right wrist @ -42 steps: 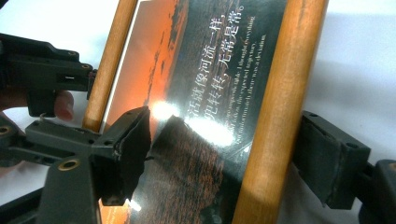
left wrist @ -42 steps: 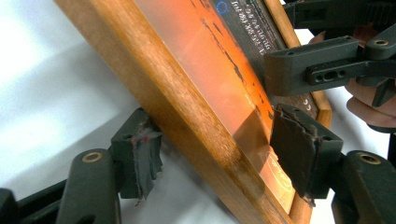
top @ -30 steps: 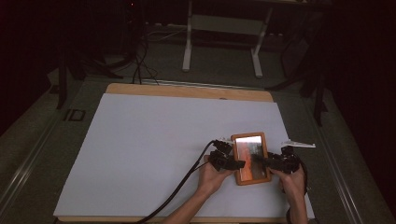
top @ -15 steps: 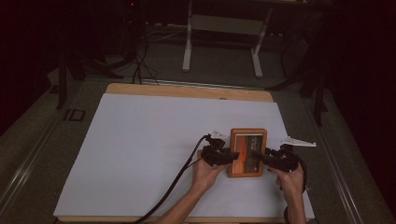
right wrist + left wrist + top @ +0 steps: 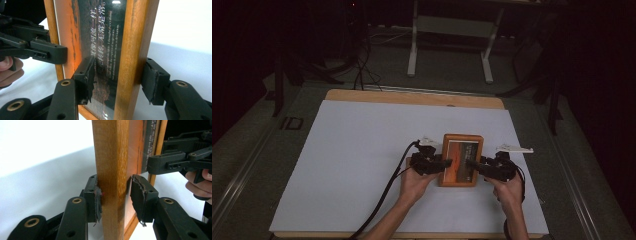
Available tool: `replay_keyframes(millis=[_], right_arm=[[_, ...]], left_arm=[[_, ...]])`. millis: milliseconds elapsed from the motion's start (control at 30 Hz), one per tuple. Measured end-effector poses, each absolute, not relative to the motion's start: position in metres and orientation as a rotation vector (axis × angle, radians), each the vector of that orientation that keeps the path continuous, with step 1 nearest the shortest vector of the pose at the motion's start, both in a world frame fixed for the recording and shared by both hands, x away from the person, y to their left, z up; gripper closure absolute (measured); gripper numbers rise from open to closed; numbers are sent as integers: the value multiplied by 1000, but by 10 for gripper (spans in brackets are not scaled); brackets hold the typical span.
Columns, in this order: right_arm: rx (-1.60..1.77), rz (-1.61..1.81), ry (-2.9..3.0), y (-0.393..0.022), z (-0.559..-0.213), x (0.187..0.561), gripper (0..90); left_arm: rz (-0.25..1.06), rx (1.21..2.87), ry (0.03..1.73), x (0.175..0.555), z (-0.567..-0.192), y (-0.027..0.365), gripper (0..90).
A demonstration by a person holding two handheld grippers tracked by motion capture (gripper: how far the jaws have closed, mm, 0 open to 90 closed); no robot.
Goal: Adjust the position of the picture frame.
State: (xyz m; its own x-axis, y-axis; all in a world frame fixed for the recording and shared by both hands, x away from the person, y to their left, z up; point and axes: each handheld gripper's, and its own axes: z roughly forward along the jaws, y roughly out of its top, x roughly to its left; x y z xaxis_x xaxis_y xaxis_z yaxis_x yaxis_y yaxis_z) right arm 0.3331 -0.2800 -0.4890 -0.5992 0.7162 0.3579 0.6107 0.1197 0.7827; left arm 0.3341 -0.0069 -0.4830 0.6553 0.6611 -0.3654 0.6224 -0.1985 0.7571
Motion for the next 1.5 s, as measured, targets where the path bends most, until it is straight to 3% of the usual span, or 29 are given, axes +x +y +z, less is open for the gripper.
replay_keyframes(millis=[600,1033,1500], right_arm=[[1388,1451,2374,-202,-491,338,485],[1429,1411,2429,-155,-494,343,527],[1547,1382,2477,-149,-505,360,513]], left_arm=[[74,1889,1098,328,-483,69,588],[-26,1793,1184,332,-500,118,564],[-102,1717,1290,344,-516,119,536]])
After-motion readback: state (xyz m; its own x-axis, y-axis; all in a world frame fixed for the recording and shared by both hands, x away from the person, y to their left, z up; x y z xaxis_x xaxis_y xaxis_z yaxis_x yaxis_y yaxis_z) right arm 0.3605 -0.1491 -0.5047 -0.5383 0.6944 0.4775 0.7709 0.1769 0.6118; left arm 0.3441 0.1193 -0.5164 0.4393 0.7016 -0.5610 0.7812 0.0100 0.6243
